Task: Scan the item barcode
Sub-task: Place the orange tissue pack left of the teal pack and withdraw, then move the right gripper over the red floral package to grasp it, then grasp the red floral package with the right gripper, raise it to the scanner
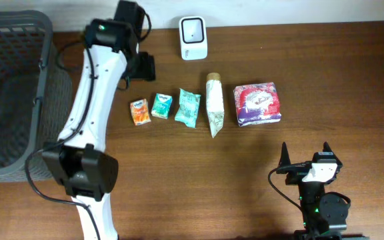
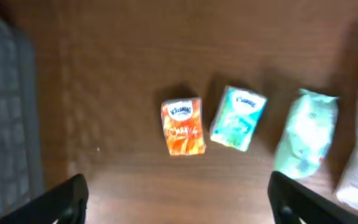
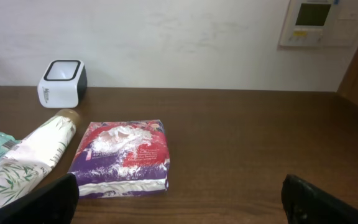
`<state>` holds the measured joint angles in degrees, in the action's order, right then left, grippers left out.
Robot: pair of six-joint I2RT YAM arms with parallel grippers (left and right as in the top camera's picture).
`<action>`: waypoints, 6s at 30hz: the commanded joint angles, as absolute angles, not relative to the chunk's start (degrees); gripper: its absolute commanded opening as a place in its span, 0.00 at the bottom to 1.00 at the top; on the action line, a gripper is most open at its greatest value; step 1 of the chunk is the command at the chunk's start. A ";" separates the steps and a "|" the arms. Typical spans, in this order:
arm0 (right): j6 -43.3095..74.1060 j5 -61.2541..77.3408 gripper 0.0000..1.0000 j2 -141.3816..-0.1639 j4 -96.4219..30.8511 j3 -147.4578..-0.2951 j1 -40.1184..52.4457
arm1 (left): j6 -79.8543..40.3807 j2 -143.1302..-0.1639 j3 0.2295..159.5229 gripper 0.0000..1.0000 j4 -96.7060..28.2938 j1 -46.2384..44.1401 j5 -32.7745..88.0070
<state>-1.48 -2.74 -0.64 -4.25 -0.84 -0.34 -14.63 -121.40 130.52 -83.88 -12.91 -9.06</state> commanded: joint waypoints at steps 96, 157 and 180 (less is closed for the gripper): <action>-4.01 14.39 0.04 -125.27 -77.30 -108.64 -5.21 | -15.33 -120.95 148.27 0.99 -93.60 -9.61 -8.40; -3.53 60.34 0.04 -119.15 -40.53 -77.73 -13.74 | -15.35 -120.95 148.27 0.99 -93.60 -9.61 -8.40; 37.15 36.64 0.04 -85.03 -29.43 -83.09 13.80 | -15.33 -120.95 148.27 0.99 -93.60 -9.61 -8.40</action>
<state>35.73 33.67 -85.08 -29.52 -82.50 13.72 -14.98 -121.40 147.65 -93.65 -9.67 -8.40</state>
